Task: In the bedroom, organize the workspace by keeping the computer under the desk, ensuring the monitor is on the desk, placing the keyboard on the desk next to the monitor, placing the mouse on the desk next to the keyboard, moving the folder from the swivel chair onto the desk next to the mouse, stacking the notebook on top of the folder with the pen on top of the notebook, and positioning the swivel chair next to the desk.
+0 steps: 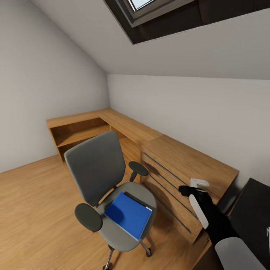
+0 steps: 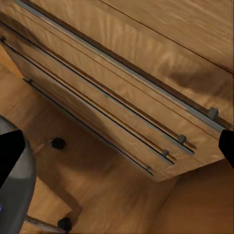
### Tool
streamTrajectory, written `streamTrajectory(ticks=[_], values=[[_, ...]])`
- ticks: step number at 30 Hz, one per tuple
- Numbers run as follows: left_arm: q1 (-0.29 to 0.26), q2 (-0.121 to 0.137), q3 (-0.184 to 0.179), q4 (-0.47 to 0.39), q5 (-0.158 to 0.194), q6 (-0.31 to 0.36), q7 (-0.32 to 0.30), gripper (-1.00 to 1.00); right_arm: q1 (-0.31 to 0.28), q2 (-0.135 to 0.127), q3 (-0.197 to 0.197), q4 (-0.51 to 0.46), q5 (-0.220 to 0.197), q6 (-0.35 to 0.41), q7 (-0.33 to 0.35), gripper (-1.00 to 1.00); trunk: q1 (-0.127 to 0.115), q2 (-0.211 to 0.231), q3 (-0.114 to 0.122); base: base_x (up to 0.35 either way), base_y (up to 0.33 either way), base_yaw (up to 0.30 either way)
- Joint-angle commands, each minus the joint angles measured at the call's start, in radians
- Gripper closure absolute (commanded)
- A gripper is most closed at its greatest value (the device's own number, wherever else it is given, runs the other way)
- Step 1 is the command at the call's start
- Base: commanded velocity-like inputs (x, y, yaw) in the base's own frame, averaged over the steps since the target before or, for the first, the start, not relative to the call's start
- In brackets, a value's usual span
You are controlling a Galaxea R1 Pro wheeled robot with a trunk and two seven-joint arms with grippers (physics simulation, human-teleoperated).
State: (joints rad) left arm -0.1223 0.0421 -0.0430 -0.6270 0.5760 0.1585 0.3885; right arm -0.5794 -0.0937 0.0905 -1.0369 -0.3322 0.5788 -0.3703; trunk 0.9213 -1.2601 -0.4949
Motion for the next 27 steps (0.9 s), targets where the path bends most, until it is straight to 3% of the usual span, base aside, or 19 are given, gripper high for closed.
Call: streamTrajectory(ticks=[1,12,19,27], values=[[0.0,0.001,-0.005,-0.002,0.005,0.004,0.007,-1.0,0.0,-0.001,0.018,-0.002,-0.01,0.001,-0.011,-1.0,0.0,-0.001,-0.001,0.0,0.0,0.25],[0.0,0.0,-0.006,-0.002,0.005,0.004,0.007,-1.0,0.0,-0.001,0.034,0.0,-0.011,-0.014,-0.01,-1.0,0.0,-0.001,-0.001,0.0,0.0,0.237],[0.0,-0.001,-0.006,-0.001,0.005,0.004,0.007,-1.0,0.0,-0.001,0.035,0.0,-0.01,-0.014,-0.011,-1.0,0.0,-0.001,-0.001,0.0,0.0,0.065],[0.0,-0.001,-0.006,0.0,0.005,0.004,0.007,-1.0,0.0,-0.001,0.043,0.0,-0.008,-0.016,-0.012,-1.0,0.0,-0.001,-0.004,0.0,0.0,0.22]])
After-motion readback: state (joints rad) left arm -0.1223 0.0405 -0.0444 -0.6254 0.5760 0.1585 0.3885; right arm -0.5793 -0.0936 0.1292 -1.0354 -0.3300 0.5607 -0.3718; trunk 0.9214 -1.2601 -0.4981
